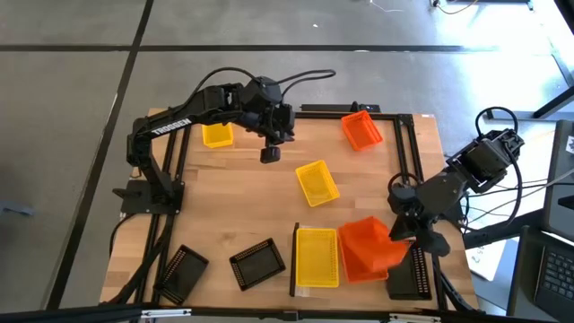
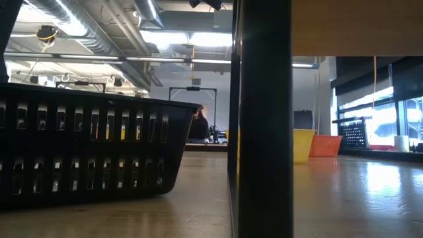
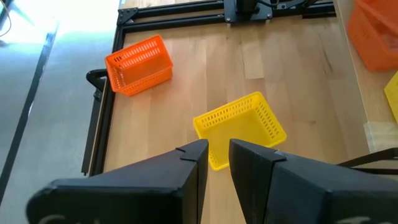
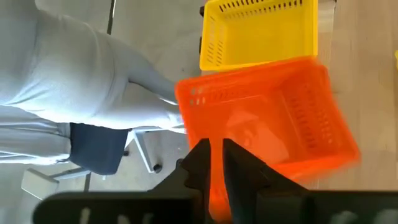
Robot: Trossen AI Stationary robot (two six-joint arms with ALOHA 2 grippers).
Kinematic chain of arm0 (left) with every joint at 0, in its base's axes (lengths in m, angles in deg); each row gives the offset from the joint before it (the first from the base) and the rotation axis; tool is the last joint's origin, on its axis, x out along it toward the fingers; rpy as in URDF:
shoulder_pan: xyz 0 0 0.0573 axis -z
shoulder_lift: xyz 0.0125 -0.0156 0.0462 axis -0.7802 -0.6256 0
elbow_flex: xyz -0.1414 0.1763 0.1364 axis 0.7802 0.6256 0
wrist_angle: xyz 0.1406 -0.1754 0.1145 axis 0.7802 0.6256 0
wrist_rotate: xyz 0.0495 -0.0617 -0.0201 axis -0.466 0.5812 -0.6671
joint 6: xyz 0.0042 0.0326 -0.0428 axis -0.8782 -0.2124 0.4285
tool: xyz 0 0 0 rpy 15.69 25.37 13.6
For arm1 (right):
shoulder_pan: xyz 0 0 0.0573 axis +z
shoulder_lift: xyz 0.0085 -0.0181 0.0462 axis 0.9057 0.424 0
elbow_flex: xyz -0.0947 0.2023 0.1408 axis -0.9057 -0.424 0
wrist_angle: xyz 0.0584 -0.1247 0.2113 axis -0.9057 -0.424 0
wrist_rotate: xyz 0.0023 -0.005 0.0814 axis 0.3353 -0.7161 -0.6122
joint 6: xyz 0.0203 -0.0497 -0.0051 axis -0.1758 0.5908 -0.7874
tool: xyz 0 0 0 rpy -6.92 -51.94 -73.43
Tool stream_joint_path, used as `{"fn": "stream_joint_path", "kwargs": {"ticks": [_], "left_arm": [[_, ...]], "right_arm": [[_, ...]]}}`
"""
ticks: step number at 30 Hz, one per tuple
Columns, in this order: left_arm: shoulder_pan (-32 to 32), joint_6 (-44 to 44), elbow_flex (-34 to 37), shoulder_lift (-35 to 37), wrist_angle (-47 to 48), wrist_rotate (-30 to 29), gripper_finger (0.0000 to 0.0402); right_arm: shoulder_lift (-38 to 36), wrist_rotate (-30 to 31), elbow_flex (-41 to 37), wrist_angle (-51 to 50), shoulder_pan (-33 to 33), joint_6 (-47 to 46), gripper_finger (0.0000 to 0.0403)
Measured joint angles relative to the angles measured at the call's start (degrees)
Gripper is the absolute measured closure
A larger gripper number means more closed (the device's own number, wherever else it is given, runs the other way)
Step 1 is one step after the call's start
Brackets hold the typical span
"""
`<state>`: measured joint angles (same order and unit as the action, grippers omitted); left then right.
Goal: Stack baskets on shelf by color
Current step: Stack the left orange bin on top of the orange bin, then stack the bottom yellow bin on top of the yellow bin
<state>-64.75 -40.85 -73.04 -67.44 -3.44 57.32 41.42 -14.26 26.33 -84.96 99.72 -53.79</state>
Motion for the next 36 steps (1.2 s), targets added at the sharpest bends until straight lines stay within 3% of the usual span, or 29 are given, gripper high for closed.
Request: {"fn": "stream_joint_path", "kwargs": {"ticks": [14,21,27,32,36], "left_arm": [[0.00,0.00,-0.01,0.00,0.26,0.00,0.0344],[0.01,1.43,0.00,0.00,0.57,0.00,0.0344],[0.01,3.57,0.00,0.00,0.60,0.00,0.0344],[0.00,8.15,0.42,0.02,2.27,0.00,0.0344],[0.07,12.05,4.60,0.07,1.54,0.00,0.0344]], "right_arm": [[0.00,0.84,0.00,-0.16,0.00,7.14,0.0364],[0.00,14.20,0.00,-0.47,-0.04,11.93,0.0363],[-0.42,30.21,0.00,-6.53,-1.09,7.92,0.0363],[-1.54,35.11,0.00,-11.44,-2.85,4.30,0.0363],[-2.72,36.42,0.00,-11.37,-3.97,4.63,0.0363]]}}
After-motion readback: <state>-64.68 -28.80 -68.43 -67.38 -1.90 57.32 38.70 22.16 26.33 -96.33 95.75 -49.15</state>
